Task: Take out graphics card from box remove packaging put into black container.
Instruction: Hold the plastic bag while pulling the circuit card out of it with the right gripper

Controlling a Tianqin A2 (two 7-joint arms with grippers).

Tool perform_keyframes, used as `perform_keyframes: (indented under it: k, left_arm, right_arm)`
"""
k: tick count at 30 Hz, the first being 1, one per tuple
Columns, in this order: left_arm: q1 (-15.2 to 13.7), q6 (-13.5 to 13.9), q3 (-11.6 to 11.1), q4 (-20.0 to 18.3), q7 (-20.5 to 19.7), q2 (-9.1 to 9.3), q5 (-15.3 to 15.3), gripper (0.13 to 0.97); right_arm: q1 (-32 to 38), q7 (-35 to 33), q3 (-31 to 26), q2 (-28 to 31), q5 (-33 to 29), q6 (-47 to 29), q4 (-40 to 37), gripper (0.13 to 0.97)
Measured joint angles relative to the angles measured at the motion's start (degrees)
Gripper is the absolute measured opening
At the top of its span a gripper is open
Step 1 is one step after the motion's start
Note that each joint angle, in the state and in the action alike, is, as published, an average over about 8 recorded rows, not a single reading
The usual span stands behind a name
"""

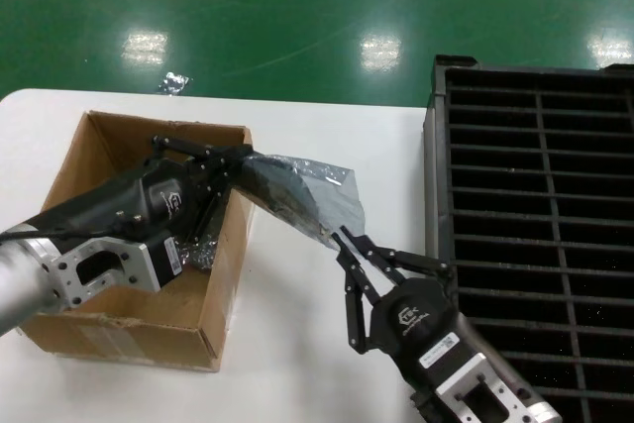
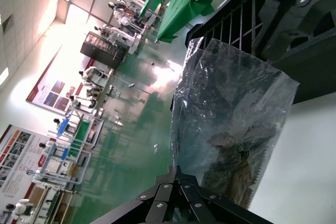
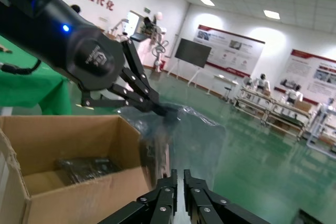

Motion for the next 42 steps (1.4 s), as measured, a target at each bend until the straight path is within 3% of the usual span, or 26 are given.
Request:
perform_keyframes:
  k: [15, 25, 42]
  left_arm:
    - [0.0, 0.0, 0.0, 0.0, 0.0, 0.0, 0.0, 0.139]
    - [0.0, 0.0, 0.0, 0.0, 0.0, 0.0, 0.0, 0.139]
    - [0.0, 0.0, 0.0, 0.0, 0.0, 0.0, 0.0, 0.139]
  right_arm:
    - [10.5, 4.0, -0.3, 0.8, 0.1, -4.4, -8.6, 0.133]
    - [17.0, 4.3, -2.5, 4.3, 3.7, -8.0, -15.4, 0.133]
    - [21.8, 3.1, -6.3, 5.5, 6.1, -8.3, -18.7, 0.158]
